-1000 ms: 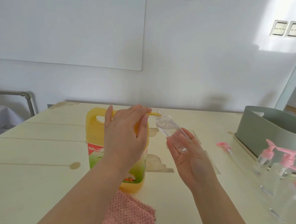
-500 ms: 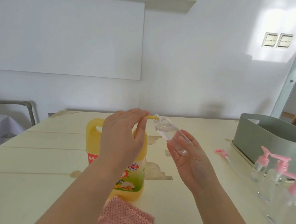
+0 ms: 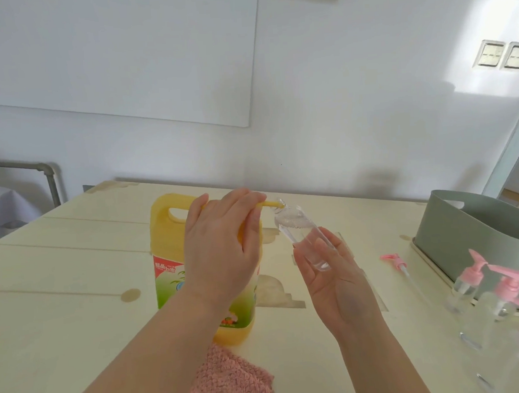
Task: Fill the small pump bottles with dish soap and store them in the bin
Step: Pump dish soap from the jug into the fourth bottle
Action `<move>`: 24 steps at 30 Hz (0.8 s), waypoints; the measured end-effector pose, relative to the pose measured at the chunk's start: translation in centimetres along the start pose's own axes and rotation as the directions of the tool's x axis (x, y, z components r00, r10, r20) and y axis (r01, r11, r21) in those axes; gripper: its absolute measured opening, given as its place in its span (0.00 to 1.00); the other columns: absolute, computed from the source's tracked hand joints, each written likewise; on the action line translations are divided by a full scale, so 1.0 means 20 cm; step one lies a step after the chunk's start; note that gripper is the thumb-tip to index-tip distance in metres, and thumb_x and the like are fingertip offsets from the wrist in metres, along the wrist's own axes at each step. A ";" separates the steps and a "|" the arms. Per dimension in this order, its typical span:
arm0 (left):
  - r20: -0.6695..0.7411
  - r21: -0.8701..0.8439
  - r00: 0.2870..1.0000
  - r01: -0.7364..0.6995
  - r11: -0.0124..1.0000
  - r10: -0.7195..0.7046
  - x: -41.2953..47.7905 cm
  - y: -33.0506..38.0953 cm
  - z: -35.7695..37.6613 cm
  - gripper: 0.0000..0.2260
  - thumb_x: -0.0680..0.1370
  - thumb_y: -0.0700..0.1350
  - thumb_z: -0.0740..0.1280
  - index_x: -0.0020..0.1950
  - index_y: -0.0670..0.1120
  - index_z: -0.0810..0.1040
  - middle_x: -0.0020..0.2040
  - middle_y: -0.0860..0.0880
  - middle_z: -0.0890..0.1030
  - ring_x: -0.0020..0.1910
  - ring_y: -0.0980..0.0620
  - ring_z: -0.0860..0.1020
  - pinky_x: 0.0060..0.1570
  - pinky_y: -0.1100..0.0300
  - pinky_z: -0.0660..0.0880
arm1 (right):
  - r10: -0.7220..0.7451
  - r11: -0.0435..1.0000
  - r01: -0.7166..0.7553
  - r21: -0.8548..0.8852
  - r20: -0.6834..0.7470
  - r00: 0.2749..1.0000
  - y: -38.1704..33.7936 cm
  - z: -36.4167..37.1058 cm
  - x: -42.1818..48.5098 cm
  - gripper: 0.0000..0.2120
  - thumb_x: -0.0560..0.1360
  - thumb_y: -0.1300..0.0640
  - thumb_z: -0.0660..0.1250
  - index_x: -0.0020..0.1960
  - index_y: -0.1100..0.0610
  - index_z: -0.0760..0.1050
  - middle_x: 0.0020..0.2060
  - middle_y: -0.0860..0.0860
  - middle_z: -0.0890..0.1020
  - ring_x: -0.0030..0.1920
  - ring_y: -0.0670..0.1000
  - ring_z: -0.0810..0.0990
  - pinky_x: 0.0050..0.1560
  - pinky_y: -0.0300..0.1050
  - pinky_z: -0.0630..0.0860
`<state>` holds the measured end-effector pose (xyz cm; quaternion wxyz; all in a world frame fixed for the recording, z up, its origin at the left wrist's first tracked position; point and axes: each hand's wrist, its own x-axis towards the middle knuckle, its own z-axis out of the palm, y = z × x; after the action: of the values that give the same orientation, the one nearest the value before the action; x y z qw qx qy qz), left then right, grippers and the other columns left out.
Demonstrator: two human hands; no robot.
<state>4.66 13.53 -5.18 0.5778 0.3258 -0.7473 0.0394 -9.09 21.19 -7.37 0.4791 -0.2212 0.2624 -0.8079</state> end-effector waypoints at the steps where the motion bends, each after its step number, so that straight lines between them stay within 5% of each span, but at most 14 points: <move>1: 0.005 0.001 1.000 0.004 1.000 -0.004 0.00 0.00 0.00 0.13 0.79 0.48 0.57 0.55 0.51 0.80 0.54 0.56 0.81 0.52 0.56 0.78 0.66 0.52 0.63 | 0.001 1.000 -0.001 0.007 0.000 1.000 0.00 0.00 0.00 0.24 0.60 0.61 0.77 0.54 0.60 0.75 0.49 0.54 0.82 0.42 0.52 0.84 0.44 0.44 0.82; 5: 0.040 0.003 0.999 0.014 1.000 -0.014 0.02 0.01 -0.03 0.13 0.79 0.49 0.57 0.56 0.52 0.80 0.54 0.56 0.81 0.52 0.56 0.78 0.65 0.55 0.62 | 0.006 1.000 -0.006 -0.010 -0.015 1.000 -0.02 0.01 -0.01 0.17 0.65 0.63 0.70 0.53 0.61 0.75 0.51 0.55 0.80 0.41 0.52 0.84 0.47 0.44 0.82; 9: 0.066 0.008 0.998 0.011 1.000 -0.012 0.06 0.02 -0.07 0.15 0.78 0.51 0.56 0.56 0.53 0.80 0.54 0.57 0.81 0.51 0.54 0.77 0.58 0.64 0.59 | 0.005 1.000 -0.005 -0.009 0.019 1.000 -0.06 0.02 -0.03 0.24 0.59 0.61 0.79 0.53 0.61 0.76 0.50 0.57 0.81 0.40 0.54 0.84 0.45 0.45 0.83; 13: 0.042 -0.064 0.999 0.004 0.998 -0.001 0.08 0.04 -0.09 0.16 0.78 0.51 0.56 0.57 0.50 0.81 0.54 0.54 0.81 0.55 0.59 0.72 0.54 0.71 0.61 | -0.013 1.000 0.013 -0.006 0.041 0.999 -0.08 0.06 -0.03 0.17 0.66 0.65 0.68 0.54 0.61 0.74 0.47 0.55 0.81 0.38 0.52 0.84 0.49 0.45 0.82; 24: 0.056 -0.061 0.998 0.037 0.997 -0.034 0.03 0.02 -0.05 0.15 0.79 0.50 0.56 0.57 0.51 0.80 0.55 0.55 0.81 0.55 0.57 0.76 0.62 0.59 0.64 | -0.005 1.000 0.005 0.001 0.021 1.000 -0.02 0.02 -0.02 0.18 0.66 0.64 0.69 0.55 0.61 0.74 0.52 0.56 0.79 0.42 0.51 0.84 0.49 0.44 0.82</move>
<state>5.18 14.05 -4.14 0.5675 0.3219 -0.7578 -0.0030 -8.98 21.57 -6.72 0.4799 -0.2300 0.2565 -0.8068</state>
